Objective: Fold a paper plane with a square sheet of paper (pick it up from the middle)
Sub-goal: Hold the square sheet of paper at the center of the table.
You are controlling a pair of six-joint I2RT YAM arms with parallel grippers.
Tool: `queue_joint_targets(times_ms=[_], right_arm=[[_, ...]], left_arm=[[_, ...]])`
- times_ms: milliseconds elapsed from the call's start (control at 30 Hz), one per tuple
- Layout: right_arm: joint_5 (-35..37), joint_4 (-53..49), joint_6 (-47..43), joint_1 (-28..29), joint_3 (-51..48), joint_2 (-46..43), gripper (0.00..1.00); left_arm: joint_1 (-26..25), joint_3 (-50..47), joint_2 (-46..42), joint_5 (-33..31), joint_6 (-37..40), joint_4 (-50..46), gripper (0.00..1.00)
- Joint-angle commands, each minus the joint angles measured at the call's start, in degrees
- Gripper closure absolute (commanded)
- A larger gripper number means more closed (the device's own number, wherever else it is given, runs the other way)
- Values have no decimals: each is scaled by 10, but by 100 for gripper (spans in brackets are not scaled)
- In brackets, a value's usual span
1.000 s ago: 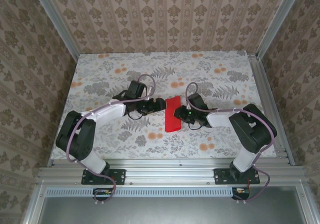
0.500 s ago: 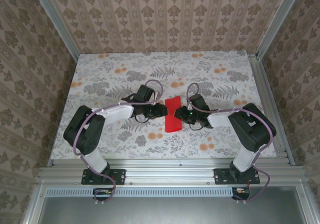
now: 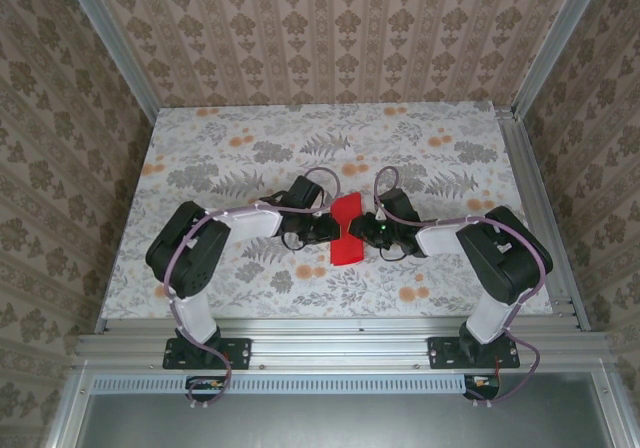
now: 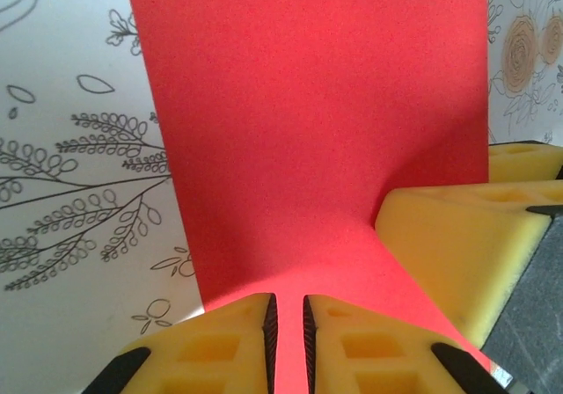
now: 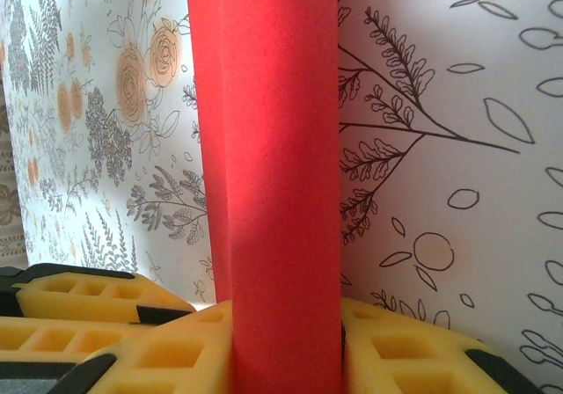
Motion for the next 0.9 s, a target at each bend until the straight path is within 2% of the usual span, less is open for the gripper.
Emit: queue_joint_targets(times_ms=[0, 233, 567, 867], right_arm=[[-15, 4, -11, -3, -5, 5, 67], [-6, -27, -23, -3, 4, -9, 62], [44, -176, -87, -8, 42, -60, 47], [41, -243, -130, -12, 97, -31, 48]], left_arm=[[-6, 16, 16, -11, 19, -13, 83], [-9, 17, 33, -22, 33, -30, 84], [-10, 17, 46, -13, 36, -19, 84], [-11, 17, 42, -5, 32, -6, 83]])
